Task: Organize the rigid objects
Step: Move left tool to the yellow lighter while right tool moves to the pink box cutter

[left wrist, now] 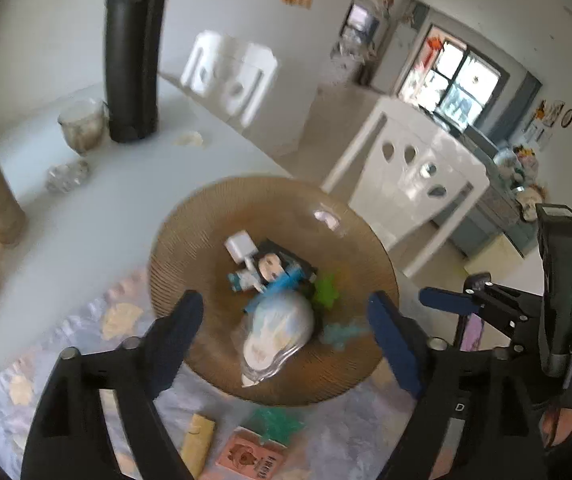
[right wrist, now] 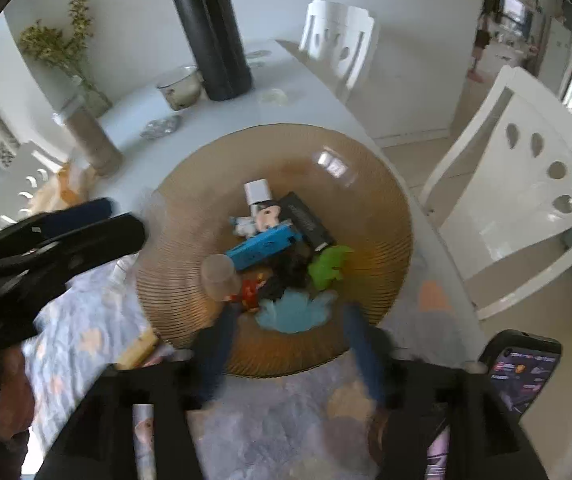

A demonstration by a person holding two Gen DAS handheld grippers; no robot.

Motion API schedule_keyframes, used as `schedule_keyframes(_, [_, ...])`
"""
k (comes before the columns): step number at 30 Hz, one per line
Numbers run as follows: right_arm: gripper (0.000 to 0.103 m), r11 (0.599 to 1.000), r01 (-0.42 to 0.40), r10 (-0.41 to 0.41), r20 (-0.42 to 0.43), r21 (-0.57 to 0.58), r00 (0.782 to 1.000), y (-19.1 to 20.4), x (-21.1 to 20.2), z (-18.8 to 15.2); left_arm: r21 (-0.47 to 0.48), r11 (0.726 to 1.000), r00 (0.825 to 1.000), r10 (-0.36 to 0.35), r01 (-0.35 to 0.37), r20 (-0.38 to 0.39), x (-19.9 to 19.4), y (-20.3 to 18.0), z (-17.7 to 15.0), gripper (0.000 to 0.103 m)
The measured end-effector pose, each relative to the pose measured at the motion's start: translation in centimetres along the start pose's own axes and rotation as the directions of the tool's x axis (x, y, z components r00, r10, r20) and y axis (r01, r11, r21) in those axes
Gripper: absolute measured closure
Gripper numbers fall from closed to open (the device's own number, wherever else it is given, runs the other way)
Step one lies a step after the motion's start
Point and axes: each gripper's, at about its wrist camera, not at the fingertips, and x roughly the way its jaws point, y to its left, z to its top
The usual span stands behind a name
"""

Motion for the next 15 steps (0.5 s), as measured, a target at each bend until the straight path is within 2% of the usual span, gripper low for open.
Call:
schedule_keyframes(2, [0.038,1.0,0.005,-0.004,0.013,-0.029,1.0,0.5,-0.6,-0.2,0.003,0.999,0.999,0.036,-0.036,-0.005,-0.8,0.6,-1.0,0.019])
schedule_keyframes(5, [0.038,0.998,-0.03,0.031,0.01,-0.049,0.999,1.6,-1.4,-1.0,-0.066,0.997,0.998,0.048,-0.051,-0.042,-2.1,2.6,-3.3,0.019])
schedule_keyframes(8, [0.038,0.993,-0.059,0.058,-0.012,-0.1,0.998,4.1,-1.7,-2.6,-0.121,0.989,0.995,0.085,-0.09,-0.048,-4.0,4.5,-6.0,0.019])
schedule_keyframes(13, [0.038,0.963,-0.175,0.158,-0.099,-0.207,0.983,9.9,-2.0,-7.2,-0.256,0.951,0.983,0.152,-0.175,-0.106,-7.2,8.1,-12.5,0.019])
schedule_keyframes(15, [0.038,0.946,-0.227,0.195,-0.152,-0.233,0.969,11.9,-1.8,-9.0,-0.326,0.923,0.976,0.169,-0.205,-0.137,-8.4,9.4,-15.7,0.019])
